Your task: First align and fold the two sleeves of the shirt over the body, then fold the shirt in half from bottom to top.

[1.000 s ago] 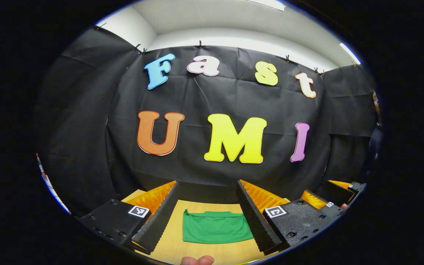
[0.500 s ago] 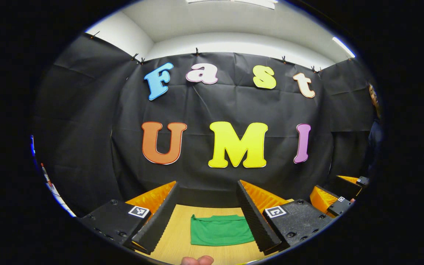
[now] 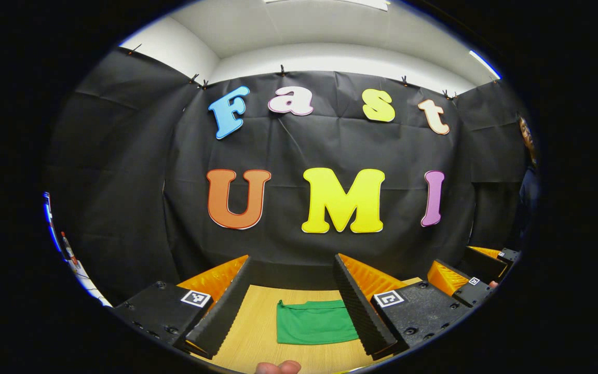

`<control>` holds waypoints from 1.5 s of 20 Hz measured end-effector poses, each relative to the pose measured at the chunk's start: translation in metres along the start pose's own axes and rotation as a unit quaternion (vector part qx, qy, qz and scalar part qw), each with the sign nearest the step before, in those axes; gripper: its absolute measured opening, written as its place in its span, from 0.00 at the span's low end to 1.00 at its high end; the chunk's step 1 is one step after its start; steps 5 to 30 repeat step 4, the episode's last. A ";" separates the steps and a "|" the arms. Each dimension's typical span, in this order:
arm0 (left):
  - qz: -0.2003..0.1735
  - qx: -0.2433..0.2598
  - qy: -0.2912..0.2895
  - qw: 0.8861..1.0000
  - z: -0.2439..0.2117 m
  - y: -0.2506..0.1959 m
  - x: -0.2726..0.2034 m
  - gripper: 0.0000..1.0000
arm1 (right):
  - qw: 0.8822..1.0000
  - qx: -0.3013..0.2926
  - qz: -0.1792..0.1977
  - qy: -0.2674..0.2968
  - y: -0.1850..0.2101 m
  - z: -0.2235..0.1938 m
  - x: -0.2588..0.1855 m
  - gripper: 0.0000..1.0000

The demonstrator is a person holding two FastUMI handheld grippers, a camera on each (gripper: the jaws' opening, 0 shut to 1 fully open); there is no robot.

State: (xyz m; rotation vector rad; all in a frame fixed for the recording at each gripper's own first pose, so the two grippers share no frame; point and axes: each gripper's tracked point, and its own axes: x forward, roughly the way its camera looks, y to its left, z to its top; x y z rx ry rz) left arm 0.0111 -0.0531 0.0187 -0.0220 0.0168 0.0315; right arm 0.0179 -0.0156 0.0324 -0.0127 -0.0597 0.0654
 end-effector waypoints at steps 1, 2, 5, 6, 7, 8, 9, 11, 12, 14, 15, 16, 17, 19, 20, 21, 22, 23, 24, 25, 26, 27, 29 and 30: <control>-0.004 0.000 0.005 1.000 -0.003 -0.003 0.002 0.98 | 1.000 -0.001 -0.002 0.000 -0.001 0.000 0.002 0.89; -0.007 0.002 0.007 1.000 -0.005 -0.006 0.003 0.98 | 1.000 0.002 -0.005 0.002 -0.002 0.000 0.003 0.94; -0.018 0.007 0.007 1.000 -0.007 -0.014 0.004 0.88 | 1.000 0.003 -0.011 0.004 -0.004 -0.001 0.003 0.99; -0.018 0.007 0.007 1.000 -0.007 -0.014 0.004 0.88 | 1.000 0.003 -0.011 0.004 -0.004 -0.001 0.003 0.99; -0.018 0.007 0.007 1.000 -0.007 -0.014 0.004 0.88 | 1.000 0.003 -0.011 0.004 -0.004 -0.001 0.003 0.99; -0.018 0.007 0.007 1.000 -0.007 -0.014 0.004 0.88 | 1.000 0.003 -0.011 0.004 -0.004 -0.001 0.003 0.99; -0.018 0.007 0.007 1.000 -0.007 -0.014 0.004 0.88 | 1.000 0.003 -0.011 0.004 -0.004 -0.001 0.003 0.99; -0.018 0.007 0.007 1.000 -0.007 -0.014 0.004 0.88 | 1.000 0.003 -0.011 0.004 -0.004 -0.001 0.003 0.99; -0.018 0.007 0.007 1.000 -0.007 -0.014 0.004 0.88 | 1.000 0.003 -0.011 0.004 -0.004 -0.001 0.003 0.99; -0.018 0.007 0.007 1.000 -0.007 -0.014 0.004 0.88 | 1.000 0.003 -0.011 0.004 -0.004 -0.001 0.003 0.99; -0.018 0.007 0.007 1.000 -0.007 -0.014 0.004 0.88 | 1.000 0.003 -0.011 0.004 -0.004 -0.001 0.003 0.99; -0.018 0.007 0.007 1.000 -0.007 -0.014 0.004 0.88 | 1.000 0.003 -0.011 0.004 -0.004 -0.001 0.003 0.99; -0.018 0.007 0.007 1.000 -0.007 -0.014 0.004 0.88 | 1.000 0.003 -0.011 0.004 -0.004 -0.001 0.003 0.99; -0.018 0.007 0.007 1.000 -0.007 -0.014 0.004 0.88 | 1.000 0.003 -0.011 0.004 -0.004 -0.001 0.003 0.99; -0.018 0.007 0.007 1.000 -0.007 -0.014 0.004 0.88 | 1.000 0.003 -0.011 0.004 -0.004 -0.001 0.003 0.99; -0.018 0.007 0.007 1.000 -0.007 -0.014 0.004 0.88 | 1.000 0.003 -0.011 0.004 -0.004 -0.001 0.003 0.99; -0.018 0.007 0.007 1.000 -0.007 -0.014 0.004 0.88 | 1.000 0.003 -0.011 0.004 -0.004 -0.001 0.003 0.99; -0.018 0.007 0.007 1.000 -0.007 -0.014 0.004 0.88 | 1.000 0.003 -0.011 0.004 -0.004 -0.001 0.003 0.99; -0.018 0.007 0.007 1.000 -0.007 -0.014 0.004 0.88 | 1.000 0.003 -0.011 0.004 -0.004 -0.001 0.003 0.99; -0.018 0.007 0.007 1.000 -0.007 -0.014 0.004 0.88 | 1.000 0.003 -0.011 0.004 -0.004 -0.001 0.003 0.99; -0.018 0.007 0.007 1.000 -0.007 -0.014 0.004 0.88 | 1.000 0.003 -0.011 0.004 -0.004 -0.001 0.003 0.99; -0.018 0.007 0.007 1.000 -0.007 -0.014 0.004 0.88 | 1.000 0.003 -0.011 0.004 -0.004 -0.001 0.003 0.99; -0.018 0.007 0.007 1.000 -0.007 -0.014 0.004 0.88 | 1.000 0.003 -0.011 0.004 -0.004 -0.001 0.003 0.99; -0.018 0.007 0.007 1.000 -0.007 -0.014 0.004 0.88 | 1.000 0.003 -0.011 0.004 -0.004 -0.001 0.003 0.99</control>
